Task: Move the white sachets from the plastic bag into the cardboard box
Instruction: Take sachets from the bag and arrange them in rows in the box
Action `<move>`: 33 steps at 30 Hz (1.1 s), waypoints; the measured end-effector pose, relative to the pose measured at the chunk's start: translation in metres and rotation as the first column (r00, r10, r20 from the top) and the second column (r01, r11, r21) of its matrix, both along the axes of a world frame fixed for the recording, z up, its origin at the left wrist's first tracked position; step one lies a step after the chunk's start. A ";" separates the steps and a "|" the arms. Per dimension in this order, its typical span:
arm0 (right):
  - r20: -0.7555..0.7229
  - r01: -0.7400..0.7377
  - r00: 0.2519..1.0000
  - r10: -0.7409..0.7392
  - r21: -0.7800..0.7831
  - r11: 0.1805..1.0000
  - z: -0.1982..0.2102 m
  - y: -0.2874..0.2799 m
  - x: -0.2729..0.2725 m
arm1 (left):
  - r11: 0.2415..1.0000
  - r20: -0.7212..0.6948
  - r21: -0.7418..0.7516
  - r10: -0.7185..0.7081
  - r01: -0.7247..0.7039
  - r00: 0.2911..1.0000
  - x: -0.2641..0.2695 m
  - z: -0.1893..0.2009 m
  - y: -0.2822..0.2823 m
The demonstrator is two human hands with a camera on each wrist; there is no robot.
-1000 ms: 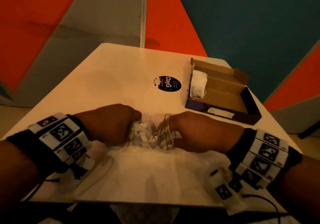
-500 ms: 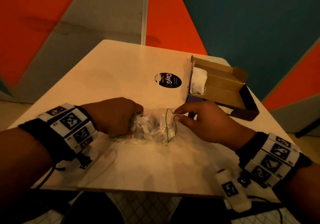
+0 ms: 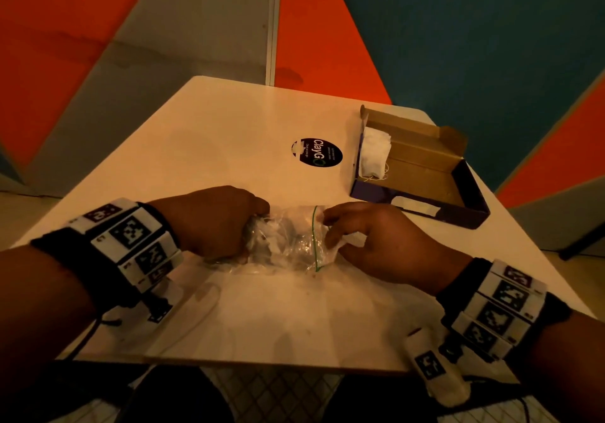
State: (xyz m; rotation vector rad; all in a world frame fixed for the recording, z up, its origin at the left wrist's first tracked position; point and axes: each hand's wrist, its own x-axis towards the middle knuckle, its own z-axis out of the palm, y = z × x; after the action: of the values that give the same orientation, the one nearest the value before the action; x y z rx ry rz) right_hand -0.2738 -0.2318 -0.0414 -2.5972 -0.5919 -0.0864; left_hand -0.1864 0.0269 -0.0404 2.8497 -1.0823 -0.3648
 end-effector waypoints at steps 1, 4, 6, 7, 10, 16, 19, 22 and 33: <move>0.008 -0.016 1.000 0.016 -0.051 0.999 0.000 0.000 0.001 | 1.000 -0.003 -0.002 0.003 -0.003 1.000 0.000 0.000 0.000; 0.026 -0.061 0.997 0.067 -0.178 0.982 0.002 0.002 0.003 | 1.000 -0.002 -0.006 0.004 -0.004 1.000 -0.001 0.001 0.000; 0.060 -0.069 0.994 0.089 -0.272 0.960 0.003 0.003 0.003 | 1.000 -0.004 -0.006 0.001 -0.001 1.000 -0.001 0.001 0.000; 0.082 -0.070 0.992 0.100 -0.312 0.947 0.004 0.004 0.004 | 1.000 -0.005 -0.005 0.000 0.000 1.000 -0.002 0.001 0.000; 0.150 -0.083 0.978 0.147 -0.366 0.927 0.005 0.008 0.006 | 1.000 -0.002 0.001 0.000 0.000 1.000 -0.002 0.002 -0.001; 0.166 -0.065 0.982 0.090 -0.152 0.986 0.019 0.004 0.007 | 1.000 -0.026 -0.012 0.012 -0.013 1.000 -0.004 0.004 0.000; 0.131 0.057 0.990 -0.046 -0.081 0.995 0.031 -0.002 0.003 | 1.000 -0.024 -0.008 0.011 -0.011 1.000 -0.003 0.002 0.000; 0.049 0.163 0.985 -0.164 0.027 0.986 0.045 -0.005 -0.002 | 1.000 -0.034 -0.003 0.008 -0.008 0.999 -0.003 0.003 0.000; -0.142 0.353 0.931 -0.337 0.590 0.726 0.077 -0.009 -0.019 | 0.989 -0.291 -0.072 0.101 -0.127 0.952 -0.010 0.020 0.006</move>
State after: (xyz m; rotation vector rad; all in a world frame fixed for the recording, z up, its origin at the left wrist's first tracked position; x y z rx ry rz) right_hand -0.2933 -0.2404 0.0360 -2.0254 -0.0274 -0.3127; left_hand -0.1963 0.0331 -0.0207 2.6566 -0.8527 -0.6760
